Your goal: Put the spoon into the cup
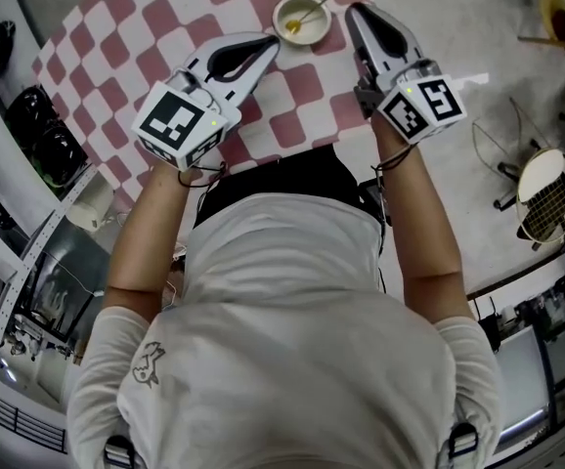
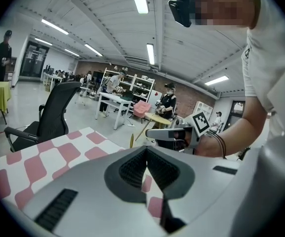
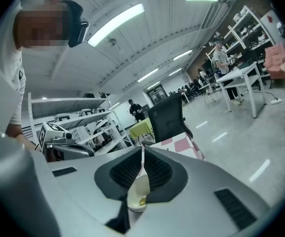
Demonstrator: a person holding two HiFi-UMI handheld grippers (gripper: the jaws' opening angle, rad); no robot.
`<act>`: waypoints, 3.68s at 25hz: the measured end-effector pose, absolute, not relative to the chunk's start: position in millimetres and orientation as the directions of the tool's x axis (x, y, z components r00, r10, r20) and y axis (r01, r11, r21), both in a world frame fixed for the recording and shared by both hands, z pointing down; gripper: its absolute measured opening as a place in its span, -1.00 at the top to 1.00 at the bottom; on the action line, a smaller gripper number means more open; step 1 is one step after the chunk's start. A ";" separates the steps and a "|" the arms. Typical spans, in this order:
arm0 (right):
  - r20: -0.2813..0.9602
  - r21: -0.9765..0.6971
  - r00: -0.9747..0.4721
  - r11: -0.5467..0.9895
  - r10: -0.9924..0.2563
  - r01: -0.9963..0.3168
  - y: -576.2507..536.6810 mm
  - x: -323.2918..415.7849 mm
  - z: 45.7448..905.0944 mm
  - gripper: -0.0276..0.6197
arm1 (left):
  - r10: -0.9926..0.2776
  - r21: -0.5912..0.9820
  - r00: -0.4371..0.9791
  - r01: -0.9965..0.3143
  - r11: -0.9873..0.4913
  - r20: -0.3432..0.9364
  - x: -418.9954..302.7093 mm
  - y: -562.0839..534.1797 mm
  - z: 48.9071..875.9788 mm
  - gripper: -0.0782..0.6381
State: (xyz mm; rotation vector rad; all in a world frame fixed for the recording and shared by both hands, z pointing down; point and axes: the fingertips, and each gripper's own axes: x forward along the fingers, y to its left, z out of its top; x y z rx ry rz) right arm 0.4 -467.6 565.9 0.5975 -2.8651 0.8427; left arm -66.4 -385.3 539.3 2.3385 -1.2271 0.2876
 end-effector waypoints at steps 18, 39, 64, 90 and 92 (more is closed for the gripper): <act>0.178 -0.215 -0.906 0.883 -0.384 -0.416 -367.2 11.6 441.7 0.82 | -0.777 0.169 0.558 -0.829 -0.532 0.292 -69.0 -307.0 415.8 0.74; 0.052 -0.151 -0.866 0.853 -0.498 -0.500 -279.2 36.5 330.9 0.82 | -0.792 0.051 0.592 -0.805 -0.591 0.153 -85.2 -226.4 321.3 0.74; 0.020 -0.126 -0.848 0.840 -0.529 -0.527 -213.5 76.9 297.5 0.82 | -0.734 0.014 0.664 -0.743 -0.669 0.141 -54.2 -179.2 298.5 0.74; 0.048 -0.146 -0.928 0.917 -0.368 -0.371 -115.1 228.1 333.0 0.82 | -0.833 0.053 0.506 -0.860 -0.508 0.223 83.4 -91.8 318.2 0.74; 0.048 -0.145 -0.930 0.919 -0.364 -0.367 -104.3 229.6 333.4 0.82 | -0.826 0.059 0.519 -0.852 -0.520 0.217 91.4 -81.8 316.5 0.74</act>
